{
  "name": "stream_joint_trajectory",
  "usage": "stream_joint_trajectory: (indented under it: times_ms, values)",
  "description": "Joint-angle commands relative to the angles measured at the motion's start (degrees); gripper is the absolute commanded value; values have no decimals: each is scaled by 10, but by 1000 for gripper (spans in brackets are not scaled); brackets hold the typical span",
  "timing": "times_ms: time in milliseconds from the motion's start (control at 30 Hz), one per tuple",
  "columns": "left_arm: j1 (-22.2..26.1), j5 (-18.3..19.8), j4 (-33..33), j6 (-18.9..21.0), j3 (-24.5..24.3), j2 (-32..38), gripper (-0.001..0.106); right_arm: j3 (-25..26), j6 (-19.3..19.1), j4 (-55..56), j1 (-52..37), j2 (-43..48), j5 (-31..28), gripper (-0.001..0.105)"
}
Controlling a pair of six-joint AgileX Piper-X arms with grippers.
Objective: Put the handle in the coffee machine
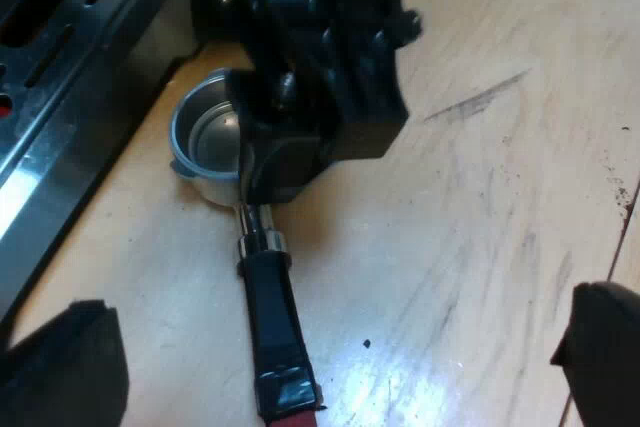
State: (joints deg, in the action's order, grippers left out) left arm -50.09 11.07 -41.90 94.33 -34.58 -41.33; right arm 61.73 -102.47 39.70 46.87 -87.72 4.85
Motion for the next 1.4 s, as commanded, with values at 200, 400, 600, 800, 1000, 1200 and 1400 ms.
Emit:
stream_joint_trajectory:
  times_ms: [200,400,600,800,1000,1200,1400]
  values:
    - [-4,16,-1,6,-2,3,89,5,-33,-8,0,-27,-3,85]
    - [-4,16,-1,6,-2,3,89,5,-33,-27,0,-42,-10,85]
    - [-4,16,-1,6,-2,3,89,5,-33,-31,0,-56,-10,85]
    - [-4,16,-1,6,-2,3,89,5,-32,-31,0,-56,-12,68]
    - [-4,16,-1,6,-2,3,89,9,-32,-26,0,-56,-12,1]
    - [-4,16,-1,5,-2,3,89,34,-32,6,0,-55,-12,0]
    - [-4,16,-1,5,-2,3,89,54,3,57,0,-45,-12,0]
